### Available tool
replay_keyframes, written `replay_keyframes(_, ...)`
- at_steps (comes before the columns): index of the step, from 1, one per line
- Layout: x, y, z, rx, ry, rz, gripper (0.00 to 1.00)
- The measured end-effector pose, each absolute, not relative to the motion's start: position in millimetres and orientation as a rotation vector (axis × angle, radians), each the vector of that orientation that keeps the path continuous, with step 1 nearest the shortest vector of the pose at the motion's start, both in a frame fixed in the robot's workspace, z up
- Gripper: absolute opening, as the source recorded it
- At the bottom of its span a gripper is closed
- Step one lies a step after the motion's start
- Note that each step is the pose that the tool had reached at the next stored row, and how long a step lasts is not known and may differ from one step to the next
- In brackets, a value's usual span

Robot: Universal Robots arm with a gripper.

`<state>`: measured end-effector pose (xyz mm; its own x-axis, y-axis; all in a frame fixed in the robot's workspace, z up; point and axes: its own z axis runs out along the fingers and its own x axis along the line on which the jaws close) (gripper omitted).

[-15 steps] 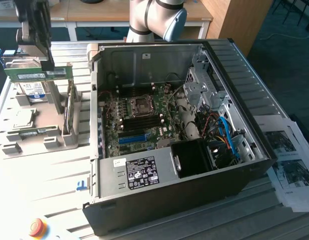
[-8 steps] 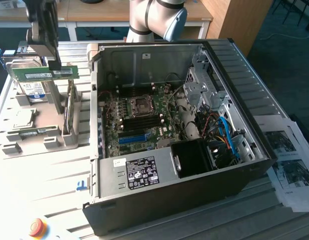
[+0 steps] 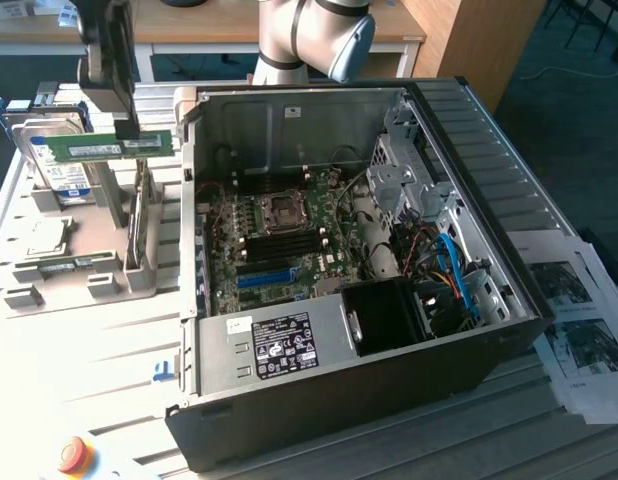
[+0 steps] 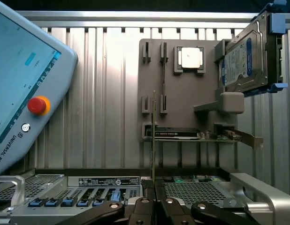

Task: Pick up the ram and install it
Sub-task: 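Pick up the ram and move it above insertion slot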

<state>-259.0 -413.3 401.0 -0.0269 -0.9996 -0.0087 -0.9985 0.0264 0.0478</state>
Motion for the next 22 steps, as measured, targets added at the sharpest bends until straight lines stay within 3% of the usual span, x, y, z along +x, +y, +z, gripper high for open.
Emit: replay_keyframes(22, -203.1, -413.3, 401.0, 2.172, -2.231, -0.063, 0.11)
